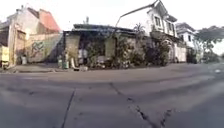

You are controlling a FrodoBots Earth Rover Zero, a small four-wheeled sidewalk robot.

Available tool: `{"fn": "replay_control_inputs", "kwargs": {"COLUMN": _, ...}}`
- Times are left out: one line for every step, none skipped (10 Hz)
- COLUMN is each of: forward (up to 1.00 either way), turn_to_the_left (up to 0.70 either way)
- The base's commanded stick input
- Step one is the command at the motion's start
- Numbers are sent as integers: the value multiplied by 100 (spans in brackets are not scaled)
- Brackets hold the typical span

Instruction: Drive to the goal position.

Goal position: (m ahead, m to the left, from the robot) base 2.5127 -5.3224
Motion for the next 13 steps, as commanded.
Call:
{"fn": "replay_control_inputs", "kwargs": {"forward": 0, "turn_to_the_left": -100}}
{"fn": "replay_control_inputs", "kwargs": {"forward": 0, "turn_to_the_left": -100}}
{"fn": "replay_control_inputs", "kwargs": {"forward": 0, "turn_to_the_left": -100}}
{"fn": "replay_control_inputs", "kwargs": {"forward": 0, "turn_to_the_left": -100}}
{"fn": "replay_control_inputs", "kwargs": {"forward": 0, "turn_to_the_left": -100}}
{"fn": "replay_control_inputs", "kwargs": {"forward": 0, "turn_to_the_left": -100}}
{"fn": "replay_control_inputs", "kwargs": {"forward": 0, "turn_to_the_left": -73}}
{"fn": "replay_control_inputs", "kwargs": {"forward": 0, "turn_to_the_left": 0}}
{"fn": "replay_control_inputs", "kwargs": {"forward": 0, "turn_to_the_left": 0}}
{"fn": "replay_control_inputs", "kwargs": {"forward": 0, "turn_to_the_left": 0}}
{"fn": "replay_control_inputs", "kwargs": {"forward": 0, "turn_to_the_left": 0}}
{"fn": "replay_control_inputs", "kwargs": {"forward": 0, "turn_to_the_left": 0}}
{"fn": "replay_control_inputs", "kwargs": {"forward": 0, "turn_to_the_left": 0}}
